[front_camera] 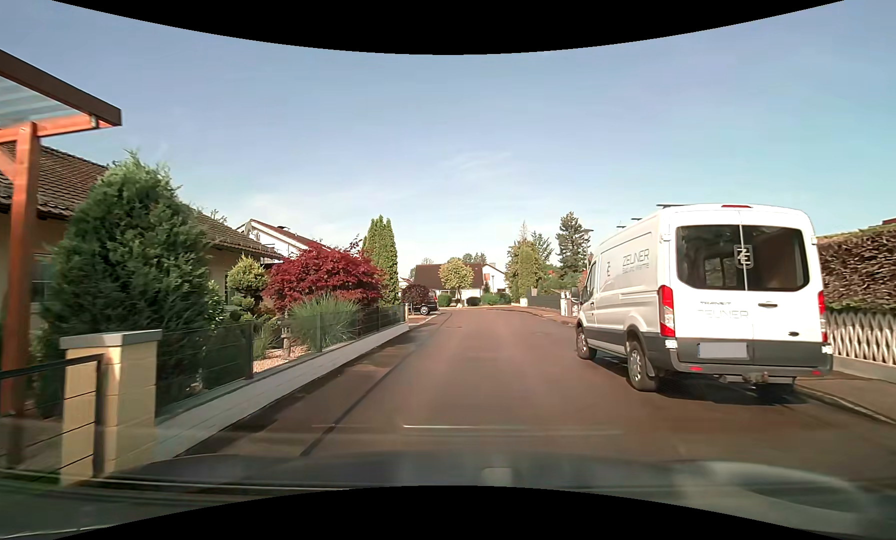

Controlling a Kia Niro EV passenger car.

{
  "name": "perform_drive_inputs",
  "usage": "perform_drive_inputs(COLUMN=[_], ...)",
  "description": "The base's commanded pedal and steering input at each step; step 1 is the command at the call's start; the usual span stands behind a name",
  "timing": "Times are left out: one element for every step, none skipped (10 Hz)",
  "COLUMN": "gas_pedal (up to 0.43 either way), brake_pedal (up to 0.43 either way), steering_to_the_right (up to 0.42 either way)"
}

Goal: Follow the waypoints while adhering to traffic rules and regulations

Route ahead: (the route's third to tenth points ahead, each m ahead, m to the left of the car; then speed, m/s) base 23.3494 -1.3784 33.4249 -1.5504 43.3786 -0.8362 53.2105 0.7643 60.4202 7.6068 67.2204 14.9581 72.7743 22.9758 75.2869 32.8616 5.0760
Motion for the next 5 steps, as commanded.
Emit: perform_drive_inputs(gas_pedal=[0.11,0.11,0.11,0.11,0.11], brake_pedal=[0.0,0.0,0.0,0.0,0.0], steering_to_the_right=[0.015,0.015,0.015,0.015,0.015])
